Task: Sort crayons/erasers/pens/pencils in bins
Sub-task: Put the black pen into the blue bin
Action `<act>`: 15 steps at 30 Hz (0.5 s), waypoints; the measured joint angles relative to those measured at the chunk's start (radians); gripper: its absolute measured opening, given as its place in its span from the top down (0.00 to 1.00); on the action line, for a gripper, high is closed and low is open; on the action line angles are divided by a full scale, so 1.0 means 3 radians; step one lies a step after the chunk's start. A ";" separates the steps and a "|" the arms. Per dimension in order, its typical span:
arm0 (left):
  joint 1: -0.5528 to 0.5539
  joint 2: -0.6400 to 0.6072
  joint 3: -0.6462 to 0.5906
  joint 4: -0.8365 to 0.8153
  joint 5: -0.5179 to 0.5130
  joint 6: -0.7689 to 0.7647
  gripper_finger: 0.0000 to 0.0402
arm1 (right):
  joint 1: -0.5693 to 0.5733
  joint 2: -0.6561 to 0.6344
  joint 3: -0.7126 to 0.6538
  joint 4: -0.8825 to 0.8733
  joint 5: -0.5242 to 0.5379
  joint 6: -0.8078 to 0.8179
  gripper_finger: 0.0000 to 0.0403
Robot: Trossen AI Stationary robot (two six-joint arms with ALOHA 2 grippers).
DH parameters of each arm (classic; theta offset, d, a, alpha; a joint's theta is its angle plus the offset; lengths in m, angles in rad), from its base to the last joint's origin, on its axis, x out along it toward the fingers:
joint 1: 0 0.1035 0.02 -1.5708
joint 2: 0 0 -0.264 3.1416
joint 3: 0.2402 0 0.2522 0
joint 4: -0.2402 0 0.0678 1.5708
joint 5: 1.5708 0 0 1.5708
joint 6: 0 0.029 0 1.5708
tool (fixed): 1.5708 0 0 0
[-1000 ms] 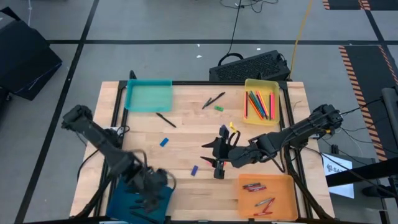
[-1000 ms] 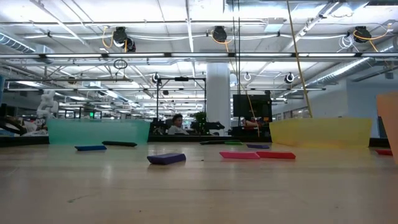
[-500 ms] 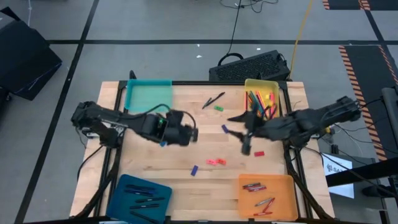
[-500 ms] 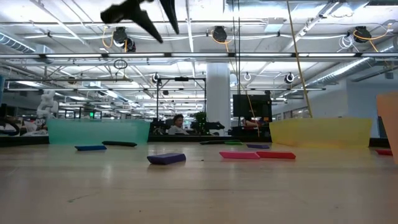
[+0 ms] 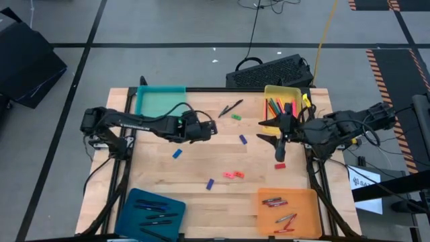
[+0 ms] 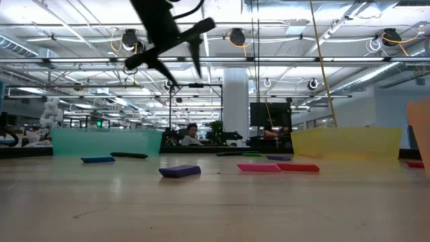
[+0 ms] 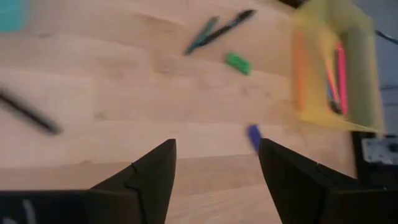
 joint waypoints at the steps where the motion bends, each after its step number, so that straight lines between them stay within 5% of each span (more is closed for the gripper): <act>1: -0.0001 0.0044 0.0072 0.0021 -0.0001 0.0061 0.42 | -0.0036 0.0014 0.0000 0.0003 0.0000 -0.0005 0.54; 8: 0.0081 0.0668 0.0522 -0.0155 -0.0137 0.0152 0.42 | -0.0371 0.0102 -0.0003 0.0027 -0.0018 -0.0002 0.54; 15: 0.0239 0.0874 0.0427 -0.1070 -0.0142 -0.0663 0.42 | -0.0455 0.0158 -0.0003 -0.0001 -0.0026 0.0197 0.54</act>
